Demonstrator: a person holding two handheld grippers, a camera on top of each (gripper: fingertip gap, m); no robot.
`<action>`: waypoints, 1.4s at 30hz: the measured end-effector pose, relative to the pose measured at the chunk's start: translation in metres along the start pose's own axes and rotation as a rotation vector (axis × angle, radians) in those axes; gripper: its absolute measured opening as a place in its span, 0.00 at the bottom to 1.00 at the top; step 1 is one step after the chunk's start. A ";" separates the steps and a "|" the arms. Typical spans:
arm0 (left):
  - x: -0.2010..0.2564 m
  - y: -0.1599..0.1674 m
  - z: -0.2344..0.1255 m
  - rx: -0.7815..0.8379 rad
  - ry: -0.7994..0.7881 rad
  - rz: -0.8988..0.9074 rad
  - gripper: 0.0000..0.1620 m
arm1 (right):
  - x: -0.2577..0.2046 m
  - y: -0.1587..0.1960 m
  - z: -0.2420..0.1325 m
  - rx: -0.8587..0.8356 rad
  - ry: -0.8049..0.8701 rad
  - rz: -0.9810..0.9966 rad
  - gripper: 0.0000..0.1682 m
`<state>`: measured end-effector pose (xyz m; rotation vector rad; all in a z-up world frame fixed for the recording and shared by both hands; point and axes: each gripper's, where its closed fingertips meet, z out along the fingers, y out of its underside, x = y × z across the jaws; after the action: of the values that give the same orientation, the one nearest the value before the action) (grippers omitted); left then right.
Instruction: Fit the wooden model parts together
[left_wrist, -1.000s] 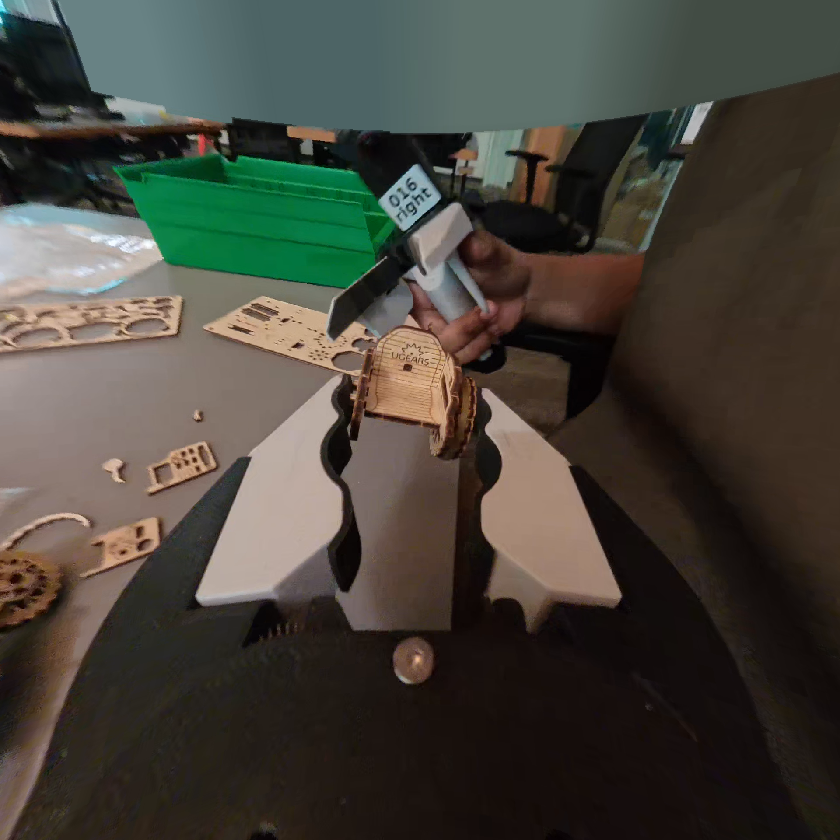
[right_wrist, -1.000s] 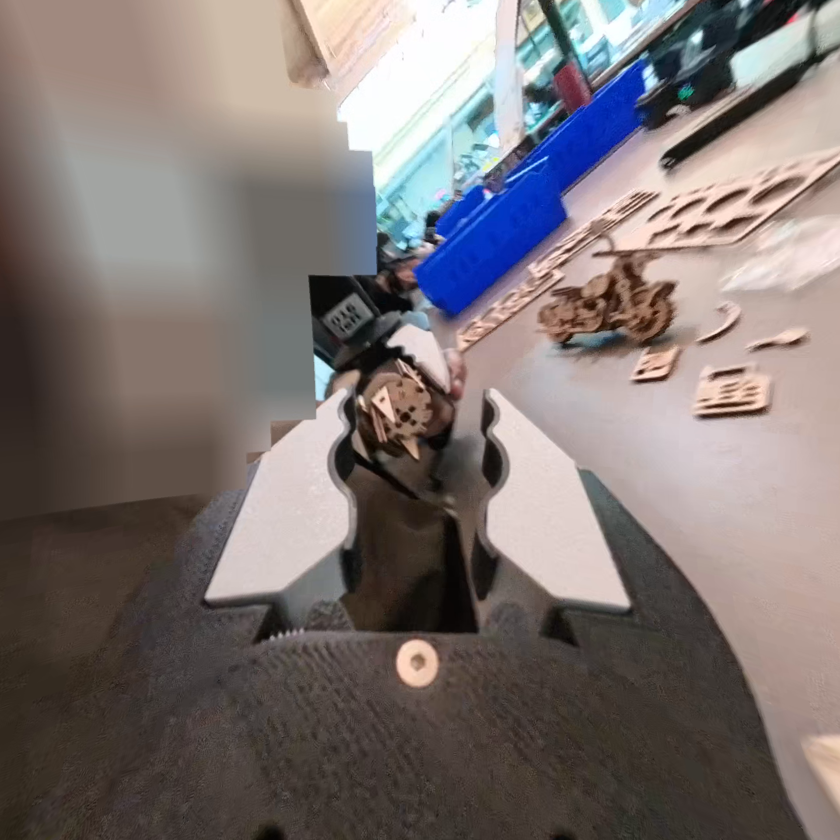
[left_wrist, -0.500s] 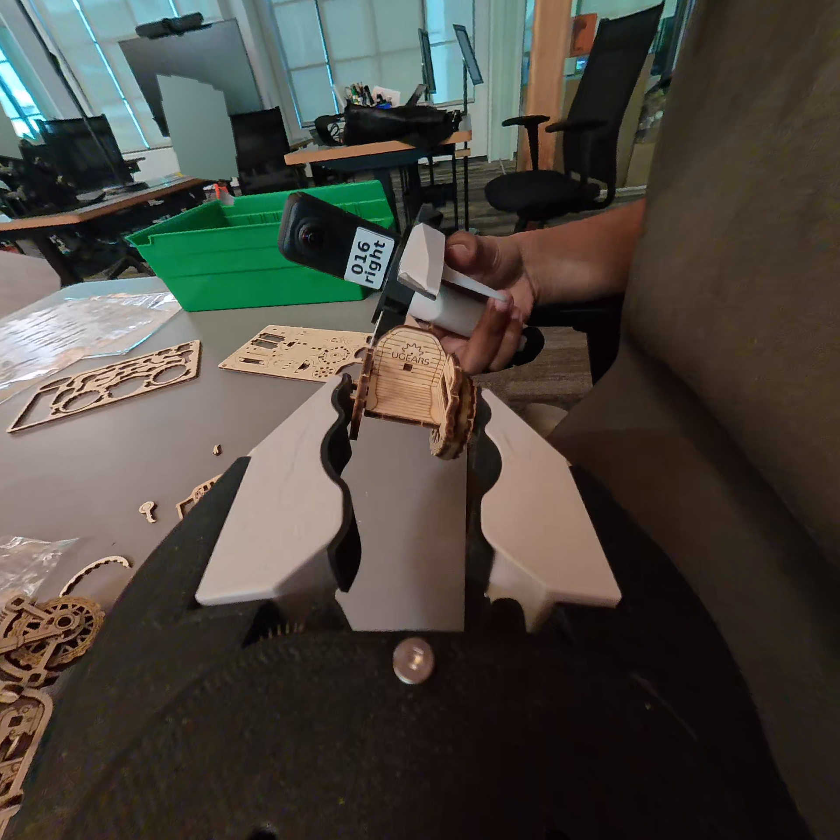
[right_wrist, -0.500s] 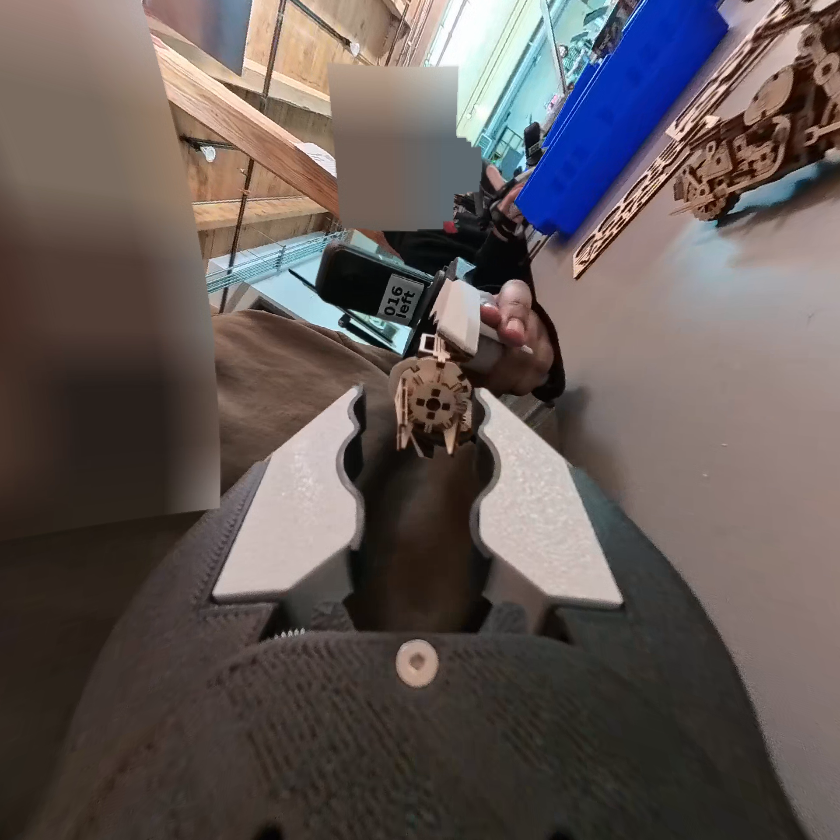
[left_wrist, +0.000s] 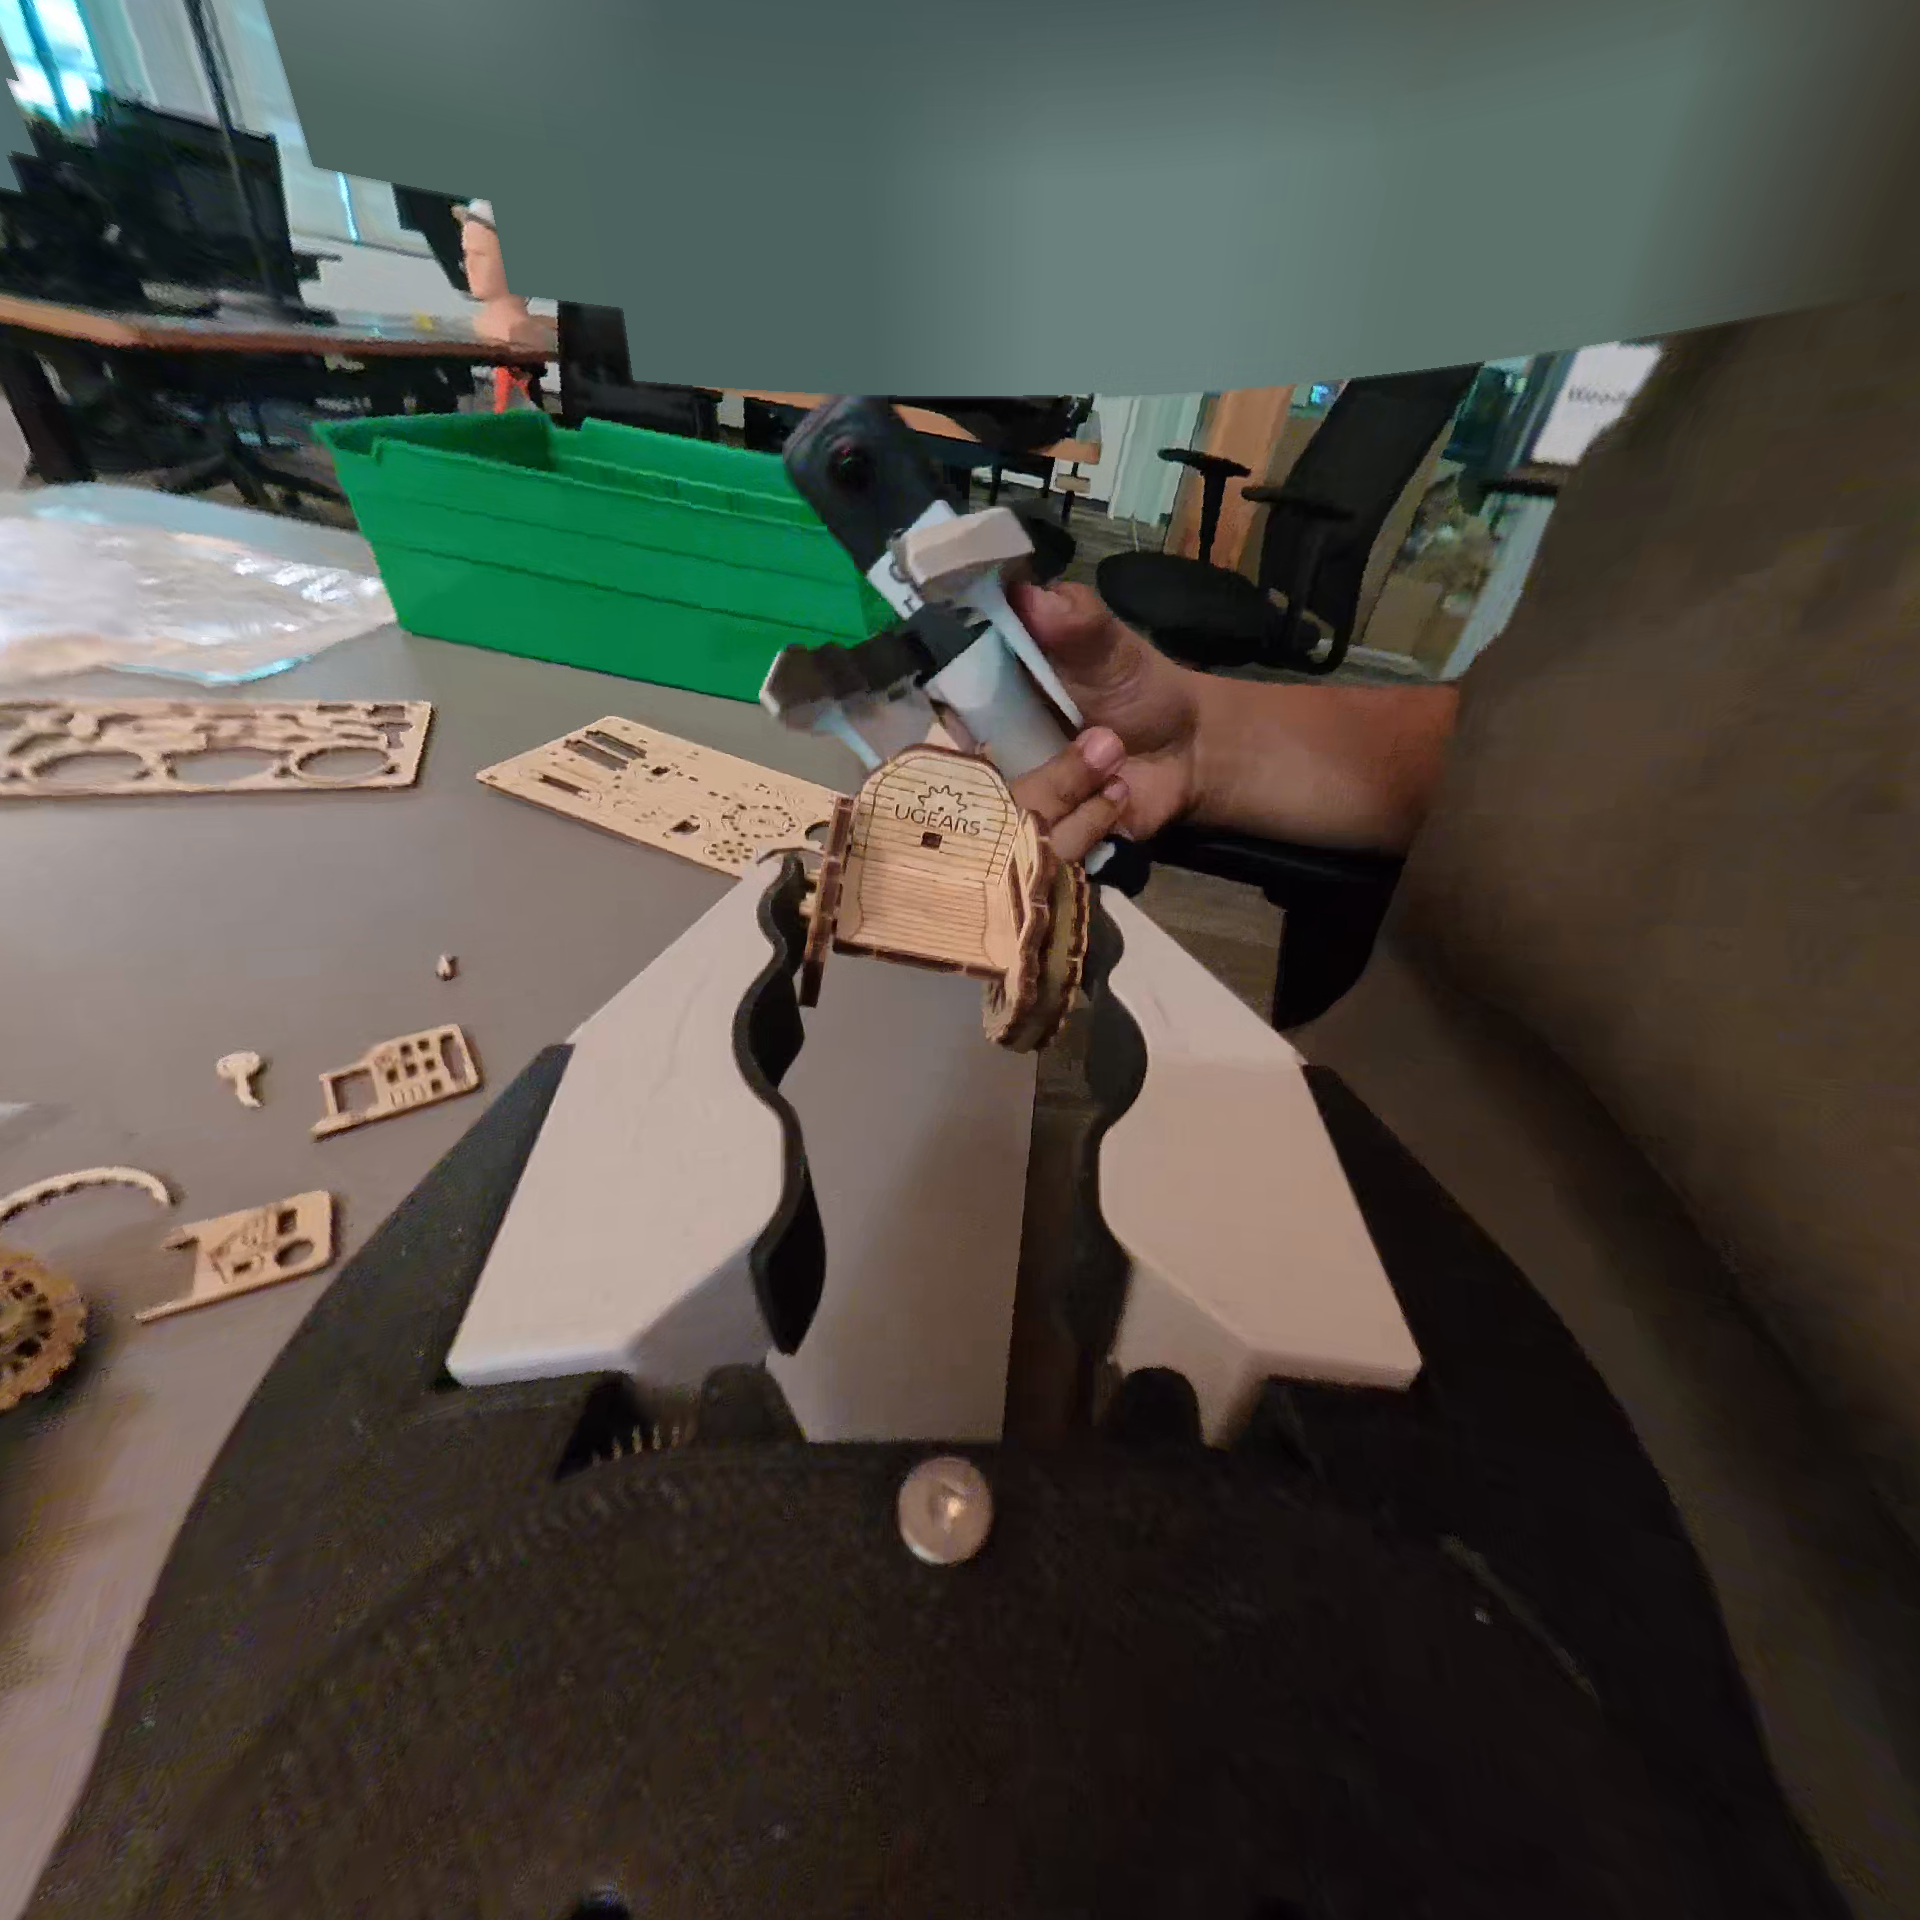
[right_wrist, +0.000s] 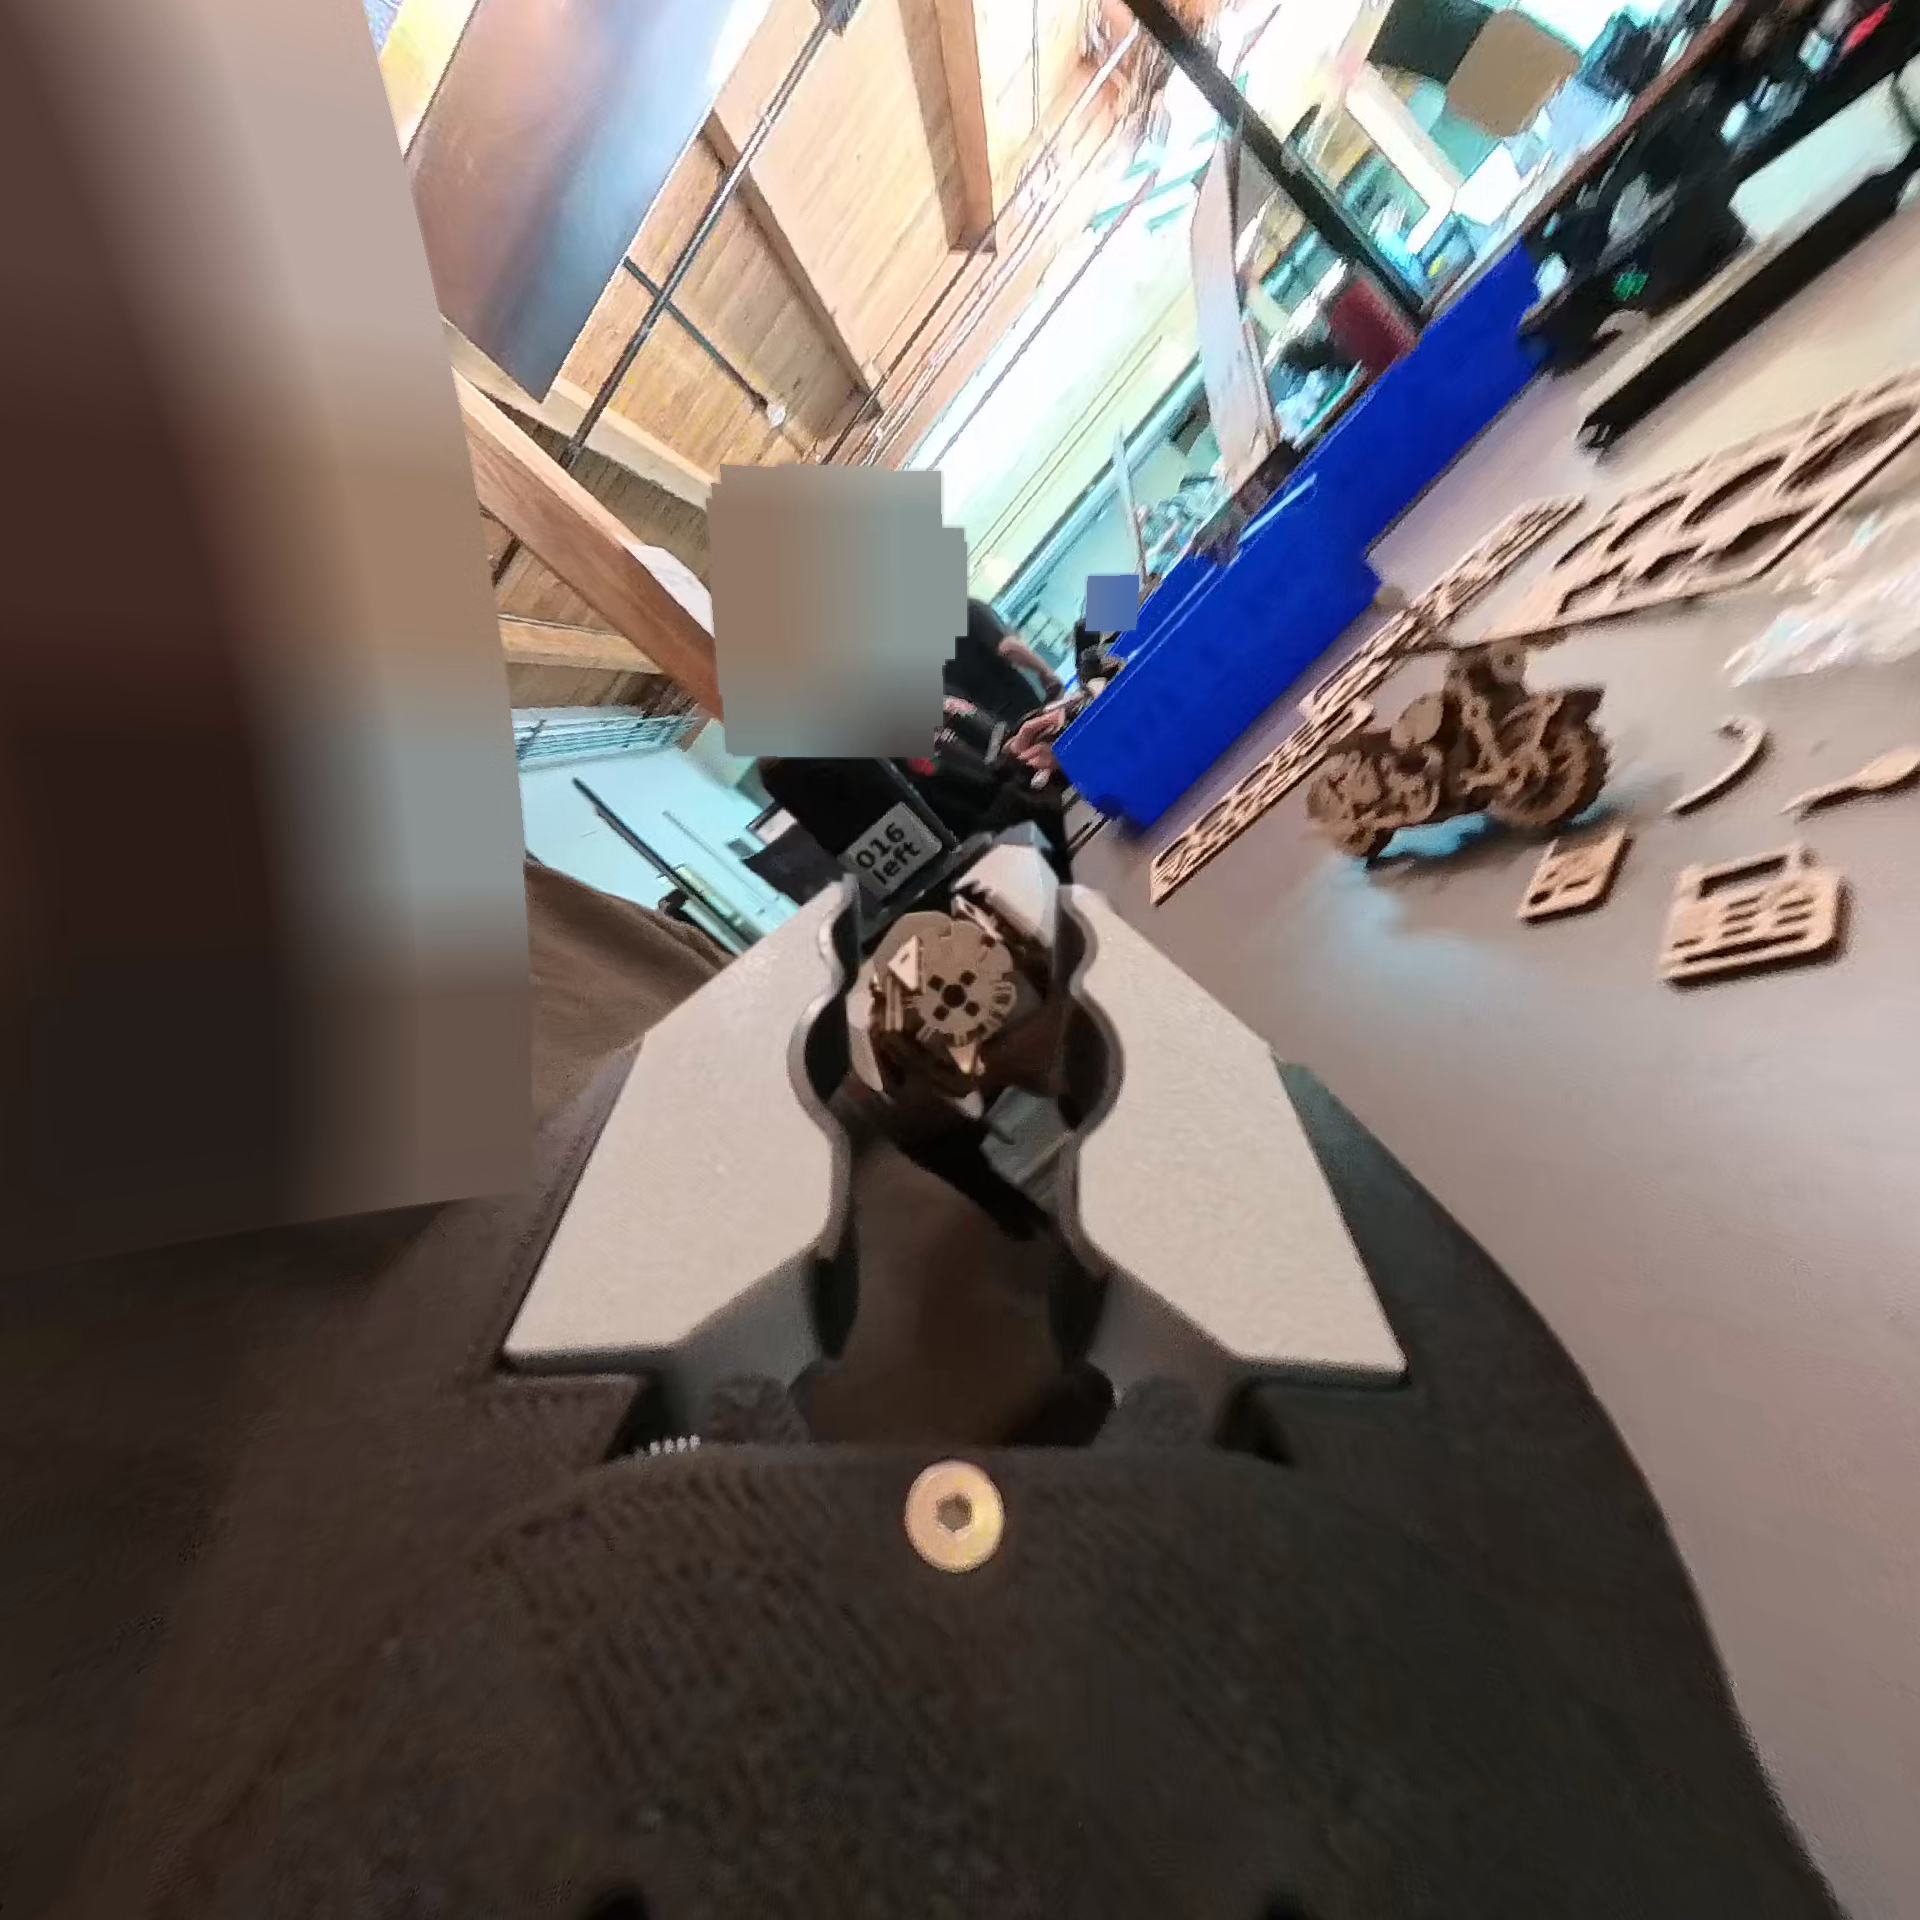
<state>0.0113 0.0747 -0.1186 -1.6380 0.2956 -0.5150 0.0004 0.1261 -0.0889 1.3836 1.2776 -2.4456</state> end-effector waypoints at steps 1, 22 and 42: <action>-0.003 0.000 0.000 0.004 -0.001 -0.047 0.32 | 0.000 -0.002 0.000 0.013 0.010 -0.029 0.21; -0.048 -0.045 -0.042 0.519 0.277 -0.961 0.31 | -0.009 0.006 0.008 -0.024 0.099 -0.261 0.19; -0.031 -0.046 -0.034 0.472 0.397 -1.013 0.31 | 0.002 0.021 0.015 -0.122 0.263 -0.541 0.17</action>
<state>-0.0372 0.0662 -0.0762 -1.1135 -0.3895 -1.5503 -0.0022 0.1032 -0.0995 1.5245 2.0616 -2.4810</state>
